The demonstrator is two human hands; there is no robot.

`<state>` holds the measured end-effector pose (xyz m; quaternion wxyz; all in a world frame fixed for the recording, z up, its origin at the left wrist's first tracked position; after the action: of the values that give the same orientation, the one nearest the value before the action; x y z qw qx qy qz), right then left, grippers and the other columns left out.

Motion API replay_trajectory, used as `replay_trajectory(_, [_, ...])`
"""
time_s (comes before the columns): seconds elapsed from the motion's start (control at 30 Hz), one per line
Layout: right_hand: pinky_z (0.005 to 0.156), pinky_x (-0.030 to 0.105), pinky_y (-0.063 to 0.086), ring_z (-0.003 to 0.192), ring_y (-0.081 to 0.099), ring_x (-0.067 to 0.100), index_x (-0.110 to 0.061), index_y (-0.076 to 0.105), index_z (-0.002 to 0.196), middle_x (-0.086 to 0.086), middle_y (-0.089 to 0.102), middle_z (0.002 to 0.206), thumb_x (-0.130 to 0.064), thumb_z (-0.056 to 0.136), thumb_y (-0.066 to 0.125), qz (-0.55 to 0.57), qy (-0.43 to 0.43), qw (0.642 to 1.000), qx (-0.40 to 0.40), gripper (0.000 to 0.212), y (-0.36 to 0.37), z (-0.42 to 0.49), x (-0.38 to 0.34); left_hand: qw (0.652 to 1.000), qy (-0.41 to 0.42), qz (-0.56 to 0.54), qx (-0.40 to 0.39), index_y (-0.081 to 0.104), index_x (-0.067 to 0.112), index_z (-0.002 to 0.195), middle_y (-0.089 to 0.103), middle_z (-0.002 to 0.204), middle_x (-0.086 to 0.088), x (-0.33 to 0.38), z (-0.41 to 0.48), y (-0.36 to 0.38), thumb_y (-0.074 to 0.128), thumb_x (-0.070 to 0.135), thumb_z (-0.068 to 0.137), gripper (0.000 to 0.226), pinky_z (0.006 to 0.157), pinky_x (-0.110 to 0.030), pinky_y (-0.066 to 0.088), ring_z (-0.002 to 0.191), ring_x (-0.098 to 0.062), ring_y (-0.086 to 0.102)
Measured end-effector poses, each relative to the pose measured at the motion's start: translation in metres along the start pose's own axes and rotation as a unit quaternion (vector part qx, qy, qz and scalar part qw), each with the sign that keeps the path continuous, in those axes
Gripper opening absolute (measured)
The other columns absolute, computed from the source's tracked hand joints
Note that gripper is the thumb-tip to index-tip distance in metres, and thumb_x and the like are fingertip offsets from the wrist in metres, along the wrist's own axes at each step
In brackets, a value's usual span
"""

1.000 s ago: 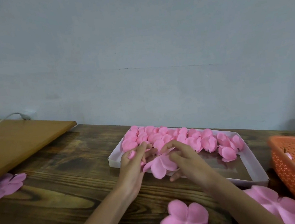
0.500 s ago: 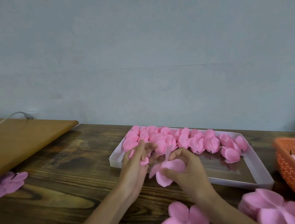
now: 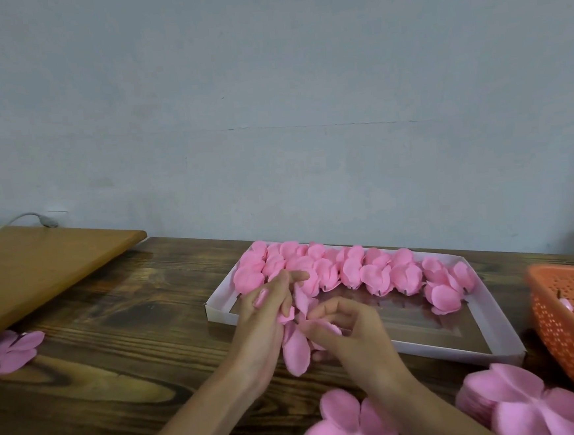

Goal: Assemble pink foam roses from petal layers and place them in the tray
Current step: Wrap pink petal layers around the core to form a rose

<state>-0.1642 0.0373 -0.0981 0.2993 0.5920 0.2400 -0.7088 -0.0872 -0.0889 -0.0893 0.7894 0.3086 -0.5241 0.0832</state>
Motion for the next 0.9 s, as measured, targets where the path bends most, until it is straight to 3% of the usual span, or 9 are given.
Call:
replay_trajectory(0.07, [0.061,0.021,0.056,0.07,0.071,0.009,-0.013,0.075,0.085,0.0,0.077,0.078,-0.002,0.087,0.078,-0.011,-0.001,1.0,0.005,0.011,-0.0008,0.0004,0.002,1.0,0.0,0.0,0.016,0.058,-0.016,0.094,0.068,0.126,-0.027,0.0001,0.0011,-0.0025,0.07,0.056,0.086,0.074,0.104,-0.072,0.044,0.12,-0.046,0.065])
replay_trajectory(0.17, [0.073,0.027,0.062,0.088,0.075,0.014,-0.015,0.078,0.095,0.004,0.079,0.093,-0.004,0.09,0.071,-0.017,0.031,0.999,0.014,0.014,-0.0018,0.0013,0.0055,1.0,-0.002,0.008,0.021,0.071,-0.005,0.097,0.067,0.124,-0.03,0.0032,0.0007,-0.0016,0.077,0.065,0.081,0.073,0.108,-0.068,0.043,0.109,-0.036,0.064])
replay_trajectory(0.23, [0.088,0.042,0.063,0.099,0.075,0.023,-0.012,0.078,0.096,0.011,0.078,0.099,-0.007,0.092,0.067,-0.002,0.065,0.998,0.011,0.013,-0.0021,0.0009,0.0067,1.0,0.0,0.014,0.026,0.073,0.0,0.088,0.072,0.12,-0.019,0.004,0.0014,-0.002,0.081,0.073,0.072,0.075,0.099,-0.059,0.049,0.104,-0.033,0.061])
replay_trajectory(0.33, [0.088,0.042,0.063,0.1,0.076,0.025,-0.013,0.08,0.097,0.011,0.079,0.102,-0.009,0.096,0.063,0.041,0.096,0.994,-0.012,0.017,-0.0026,-0.0007,0.0061,1.0,-0.009,0.011,0.017,0.079,0.011,0.09,0.069,0.112,-0.014,0.0043,0.0021,-0.0012,0.081,0.078,0.068,0.07,0.087,-0.046,0.05,0.1,-0.03,0.06])
replay_trajectory(0.47, [0.088,0.045,0.063,0.098,0.077,0.027,-0.005,0.076,0.105,0.015,0.078,0.106,-0.013,0.098,0.063,0.071,0.12,0.99,-0.017,0.017,-0.0021,-0.0012,0.0082,0.999,-0.012,0.036,0.001,0.075,0.026,0.069,0.067,0.115,-0.014,0.0033,0.0016,-0.0004,0.073,0.071,0.079,0.047,0.102,-0.058,0.052,0.108,-0.03,0.066])
replay_trajectory(0.57, [0.092,0.048,0.062,0.098,0.077,0.026,-0.002,0.072,0.112,0.014,0.079,0.106,-0.016,0.098,0.065,0.081,0.127,0.989,-0.012,0.021,-0.0009,-0.0011,0.0098,0.998,-0.011,0.063,0.002,0.074,0.036,0.068,0.065,0.109,-0.022,0.0041,-0.0012,0.0008,0.068,0.068,0.081,0.036,0.096,-0.057,0.053,0.111,-0.027,0.067])
replay_trajectory(0.67, [0.091,0.047,0.062,0.1,0.077,0.026,-0.007,0.076,0.105,0.013,0.079,0.105,-0.019,0.1,0.065,0.072,0.108,0.991,-0.021,0.017,-0.0005,-0.0006,0.0088,0.999,-0.004,0.041,-0.009,0.079,0.013,0.098,0.067,0.081,-0.001,0.0037,-0.0014,-0.0008,0.071,0.065,0.086,0.053,0.096,-0.056,0.052,0.107,-0.026,0.067])
replay_trajectory(0.8, [0.077,0.031,0.063,0.098,0.077,0.025,-0.01,0.08,0.097,0.011,0.08,0.101,-0.02,0.102,0.061,0.064,0.095,0.993,-0.004,0.022,-0.0034,0.0006,0.0068,0.998,0.009,0.066,0.015,0.058,-0.02,0.103,0.077,0.114,-0.004,0.0073,0.0022,-0.0025,0.069,0.06,0.083,0.083,0.112,-0.063,0.045,0.126,-0.031,0.063])
replay_trajectory(0.9, [0.075,0.036,0.064,0.096,0.077,0.028,-0.011,0.08,0.096,0.012,0.08,0.098,-0.022,0.103,0.059,0.044,0.087,0.995,0.016,0.025,-0.0069,-0.0005,0.005,0.993,0.015,0.112,0.046,0.059,-0.019,0.099,0.076,0.114,-0.009,0.0088,0.0042,-0.0051,0.067,0.054,0.08,0.076,0.112,-0.061,0.045,0.122,-0.031,0.066])
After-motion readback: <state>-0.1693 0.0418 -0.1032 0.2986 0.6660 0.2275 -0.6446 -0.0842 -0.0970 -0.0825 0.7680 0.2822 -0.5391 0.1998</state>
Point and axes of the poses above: each hand's wrist, its own z-axis towards the middle knuckle, its own y-axis out of the palm, x = y × z, the point moved 1 cm from there along z, towards the middle knuckle
